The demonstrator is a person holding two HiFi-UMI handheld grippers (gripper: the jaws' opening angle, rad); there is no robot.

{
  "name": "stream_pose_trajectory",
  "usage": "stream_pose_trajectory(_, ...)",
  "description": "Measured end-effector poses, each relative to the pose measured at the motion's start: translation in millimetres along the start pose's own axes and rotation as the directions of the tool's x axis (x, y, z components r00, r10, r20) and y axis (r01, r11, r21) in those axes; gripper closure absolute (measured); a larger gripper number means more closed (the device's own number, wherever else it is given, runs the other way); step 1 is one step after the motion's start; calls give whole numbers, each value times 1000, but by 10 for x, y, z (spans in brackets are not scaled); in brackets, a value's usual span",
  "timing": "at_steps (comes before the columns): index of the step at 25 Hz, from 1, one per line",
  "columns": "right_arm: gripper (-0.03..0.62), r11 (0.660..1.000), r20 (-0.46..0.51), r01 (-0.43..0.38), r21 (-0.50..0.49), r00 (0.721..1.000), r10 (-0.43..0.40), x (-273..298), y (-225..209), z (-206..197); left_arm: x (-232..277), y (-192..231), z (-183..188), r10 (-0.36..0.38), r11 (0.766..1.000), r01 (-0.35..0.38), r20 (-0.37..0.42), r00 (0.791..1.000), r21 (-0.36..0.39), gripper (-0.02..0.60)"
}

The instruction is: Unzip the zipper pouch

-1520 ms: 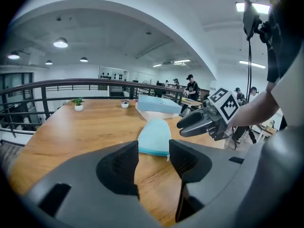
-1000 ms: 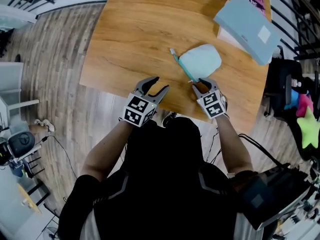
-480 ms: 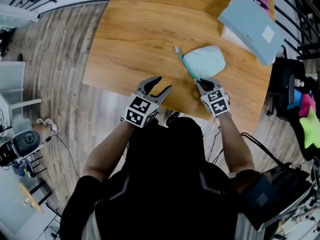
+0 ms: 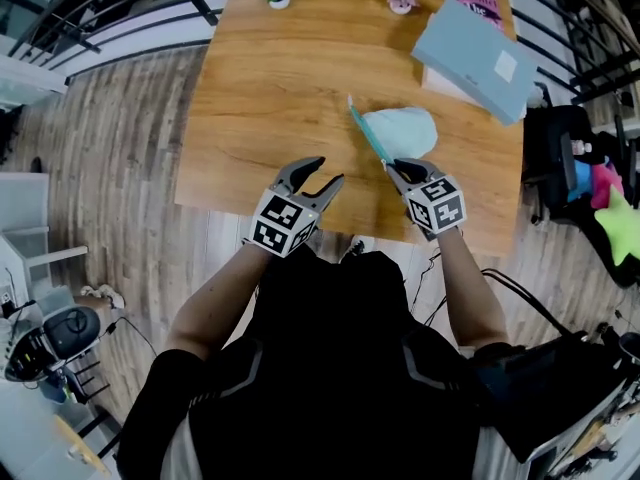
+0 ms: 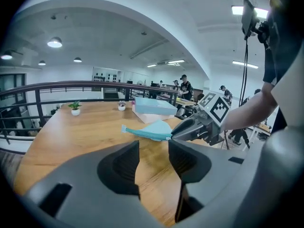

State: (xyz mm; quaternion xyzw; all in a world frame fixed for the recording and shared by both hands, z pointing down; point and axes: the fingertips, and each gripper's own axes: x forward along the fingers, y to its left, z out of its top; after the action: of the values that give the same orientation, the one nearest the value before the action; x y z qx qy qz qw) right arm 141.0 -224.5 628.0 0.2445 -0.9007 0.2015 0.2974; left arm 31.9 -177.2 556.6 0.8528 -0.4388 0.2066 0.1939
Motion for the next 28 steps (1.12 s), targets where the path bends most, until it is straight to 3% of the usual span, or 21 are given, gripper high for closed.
stream_pose_trajectory(5, 540, 992, 105, -21, 126, 994, 8, -291, 164, 411, -68, -101, 269, -96, 990, 92, 31, 995, 111, 371)
stream_pose_trajectory(9, 542, 975, 186, -61, 216, 982, 20, -531, 361, 707, -137, -236, 605, -181, 963, 161, 78, 980, 215, 370)
stream_pose_trajectory(16, 542, 949, 261, -88, 301, 965, 7, -805, 657, 997, -220, -492, 908, -298, 863, 226, 93, 950, 453, 370)
stream_pose_trajectory(20, 542, 936, 279, -95, 340, 960, -3, -934, 765, 1144, -281, -599, 1004, -380, 822, 296, 83, 921, 486, 370)
stream_pose_trajectory(24, 542, 901, 314, -143, 409, 950, 8, -1035, 832, 1272, -337, -599, 1111, -371, 770, 242, 107, 922, 590, 380)
stream_pose_trajectory(28, 542, 883, 337, -176, 435, 941, 22, -1080, 881, 1350, -409, -683, 1213, -435, 725, 277, 107, 894, 631, 400)
